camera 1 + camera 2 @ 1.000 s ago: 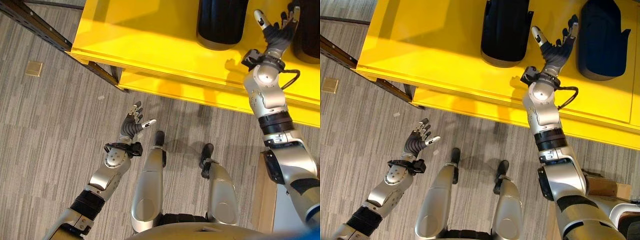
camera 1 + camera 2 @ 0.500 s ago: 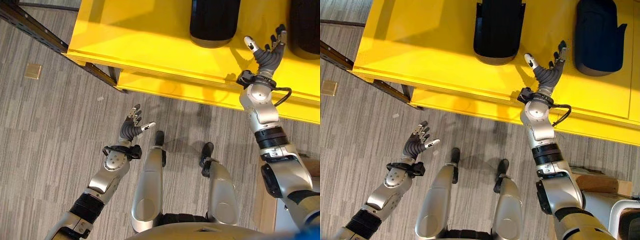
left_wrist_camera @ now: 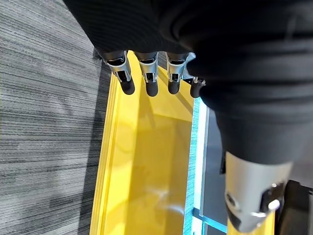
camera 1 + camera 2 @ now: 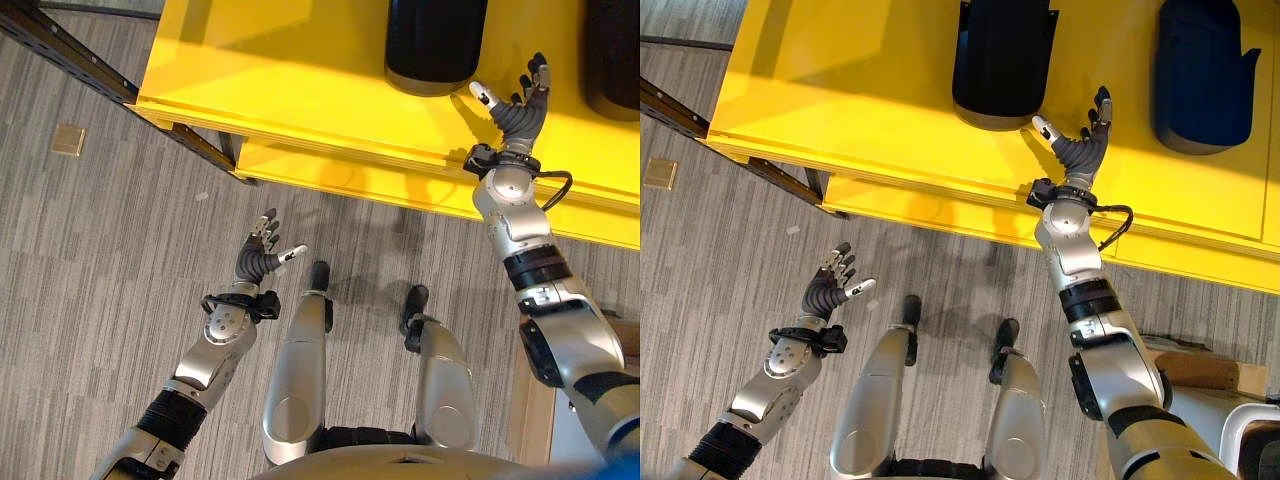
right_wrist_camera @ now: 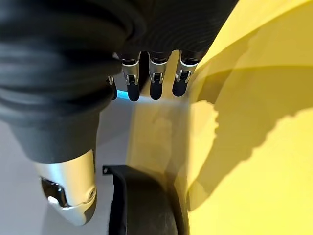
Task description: Move parts from the plastic box to the shelf.
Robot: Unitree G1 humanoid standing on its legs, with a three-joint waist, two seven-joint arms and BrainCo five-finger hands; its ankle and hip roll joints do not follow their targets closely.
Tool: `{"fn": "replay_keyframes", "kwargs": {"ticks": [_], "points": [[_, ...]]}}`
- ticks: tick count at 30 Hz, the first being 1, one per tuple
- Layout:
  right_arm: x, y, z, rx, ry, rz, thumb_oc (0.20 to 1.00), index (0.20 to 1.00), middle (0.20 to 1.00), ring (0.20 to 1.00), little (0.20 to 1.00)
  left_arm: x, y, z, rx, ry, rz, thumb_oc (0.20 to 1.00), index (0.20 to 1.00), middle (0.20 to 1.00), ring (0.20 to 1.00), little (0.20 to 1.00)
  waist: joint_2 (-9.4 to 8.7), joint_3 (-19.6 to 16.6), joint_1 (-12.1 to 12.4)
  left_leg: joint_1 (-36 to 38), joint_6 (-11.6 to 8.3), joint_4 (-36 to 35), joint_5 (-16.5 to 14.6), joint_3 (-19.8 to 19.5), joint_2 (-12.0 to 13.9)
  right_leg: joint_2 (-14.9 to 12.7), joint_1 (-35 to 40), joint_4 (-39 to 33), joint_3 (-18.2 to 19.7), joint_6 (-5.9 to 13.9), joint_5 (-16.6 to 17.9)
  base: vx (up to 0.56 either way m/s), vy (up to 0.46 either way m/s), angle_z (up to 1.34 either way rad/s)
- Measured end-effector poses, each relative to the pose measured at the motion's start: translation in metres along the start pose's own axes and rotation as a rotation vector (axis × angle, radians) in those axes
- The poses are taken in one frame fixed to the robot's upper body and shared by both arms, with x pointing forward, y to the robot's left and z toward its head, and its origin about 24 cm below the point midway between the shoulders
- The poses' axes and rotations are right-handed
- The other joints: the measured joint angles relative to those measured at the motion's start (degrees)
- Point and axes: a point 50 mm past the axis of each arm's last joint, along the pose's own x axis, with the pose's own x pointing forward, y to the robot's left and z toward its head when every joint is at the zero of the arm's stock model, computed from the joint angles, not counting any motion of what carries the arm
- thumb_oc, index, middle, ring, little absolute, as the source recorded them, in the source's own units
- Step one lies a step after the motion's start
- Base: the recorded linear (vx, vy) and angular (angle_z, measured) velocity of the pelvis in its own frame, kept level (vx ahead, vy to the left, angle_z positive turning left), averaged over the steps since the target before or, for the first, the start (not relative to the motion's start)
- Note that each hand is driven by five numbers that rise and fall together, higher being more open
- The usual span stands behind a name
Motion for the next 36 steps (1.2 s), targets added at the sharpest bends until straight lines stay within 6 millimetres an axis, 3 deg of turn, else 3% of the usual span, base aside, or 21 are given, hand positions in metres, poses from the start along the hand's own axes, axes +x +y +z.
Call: {"fn": "replay_keyframes", "kwargs": {"ticks": [18, 36], "points": [[0.017, 0.038, 0.03, 0.02, -0.019, 0.119, 1.0, 1.0, 1.0, 1.0, 1.0, 0.0, 0.0, 0.0, -0.003, 0.002, -0.014, 1.0, 1.0, 1.0, 1.0, 1.0, 0.53, 0.29, 0.99, -0.18, 0.09, 0.24, -0.06, -0.06, -0.25, -0.18, -0.07, 0.11, -0.02, 0.04, -0.09, 0.0, 0.0, 0.0], [0.007, 0.056, 0.023, 0.061, 0.03, 0.187, 1.0, 1.0, 1.0, 1.0, 1.0, 0.002, 0.0, 0.0, -0.003, 0.003, -0.011, 1.0, 1.0, 1.0, 1.0, 1.0, 0.48, 0.3, 0.91, -0.34, -0.13, 1.43, -0.79, -0.51, -0.26, -0.12, -0.42, 2.19, -0.12, 0.11, -1.21, 0.01, -0.001, 0.0]]}}
